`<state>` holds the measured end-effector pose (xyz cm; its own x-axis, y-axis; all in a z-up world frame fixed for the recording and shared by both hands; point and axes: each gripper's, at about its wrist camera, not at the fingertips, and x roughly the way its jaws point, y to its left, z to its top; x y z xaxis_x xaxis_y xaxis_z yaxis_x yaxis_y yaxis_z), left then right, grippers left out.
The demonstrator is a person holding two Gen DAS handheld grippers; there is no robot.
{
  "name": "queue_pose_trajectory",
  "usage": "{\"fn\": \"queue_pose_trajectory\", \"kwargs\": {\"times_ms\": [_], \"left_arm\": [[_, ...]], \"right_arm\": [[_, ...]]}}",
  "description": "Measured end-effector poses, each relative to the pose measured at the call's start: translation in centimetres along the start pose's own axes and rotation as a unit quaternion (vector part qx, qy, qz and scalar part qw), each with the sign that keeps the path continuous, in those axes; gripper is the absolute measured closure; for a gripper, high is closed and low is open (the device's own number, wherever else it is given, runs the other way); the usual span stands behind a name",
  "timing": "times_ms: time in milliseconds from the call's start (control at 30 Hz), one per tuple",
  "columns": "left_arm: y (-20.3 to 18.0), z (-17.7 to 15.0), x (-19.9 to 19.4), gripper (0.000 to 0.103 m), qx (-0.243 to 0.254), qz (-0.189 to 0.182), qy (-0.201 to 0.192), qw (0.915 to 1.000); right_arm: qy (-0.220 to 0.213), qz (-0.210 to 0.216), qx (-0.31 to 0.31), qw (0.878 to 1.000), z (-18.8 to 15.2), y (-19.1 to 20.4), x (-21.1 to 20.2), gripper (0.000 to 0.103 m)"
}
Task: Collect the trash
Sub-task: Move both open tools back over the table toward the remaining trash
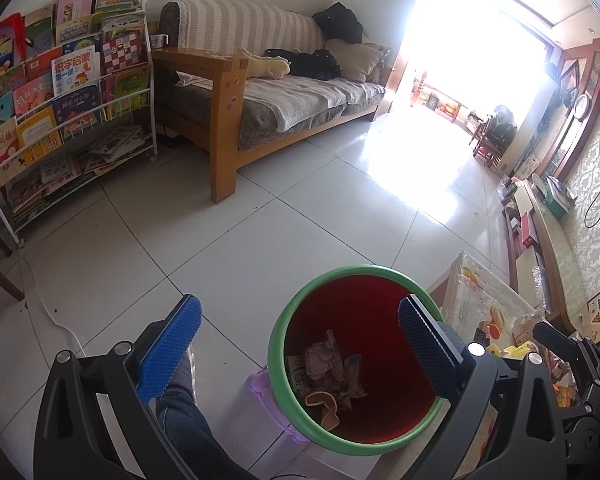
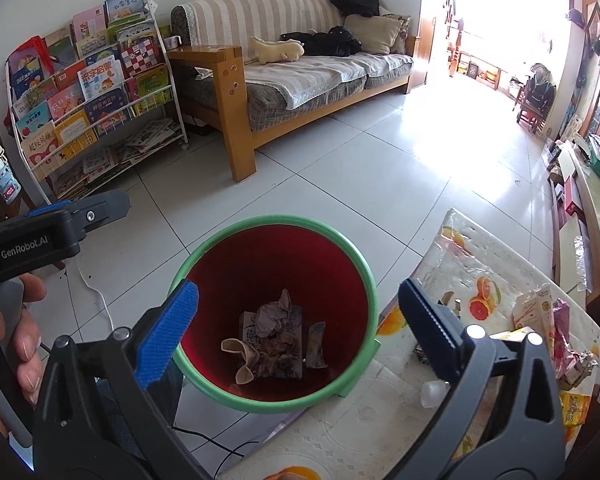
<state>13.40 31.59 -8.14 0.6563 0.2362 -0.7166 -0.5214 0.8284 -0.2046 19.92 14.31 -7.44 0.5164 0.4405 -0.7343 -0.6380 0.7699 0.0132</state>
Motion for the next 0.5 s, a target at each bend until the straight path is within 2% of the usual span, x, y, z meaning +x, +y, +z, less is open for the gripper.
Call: {"fn": "queue_pose_trajectory", "kwargs": {"times_ms": [267,500], "left_arm": [[-6.7,-1.9,-3.6,0.008,0.057,-0.051,-0.003,0.997],[-14.3,-4.6,-6.4,0.008,0.129,-0.109,-0.001,0.9857]], "right_arm": [[-0.023,-0.037,0.046,0.998,-3.7,-4.9,-6.0,0.004],[-0.032,-0.095,0.109,0.989,-8.7,-11.9,-11.5,0.004]]}}
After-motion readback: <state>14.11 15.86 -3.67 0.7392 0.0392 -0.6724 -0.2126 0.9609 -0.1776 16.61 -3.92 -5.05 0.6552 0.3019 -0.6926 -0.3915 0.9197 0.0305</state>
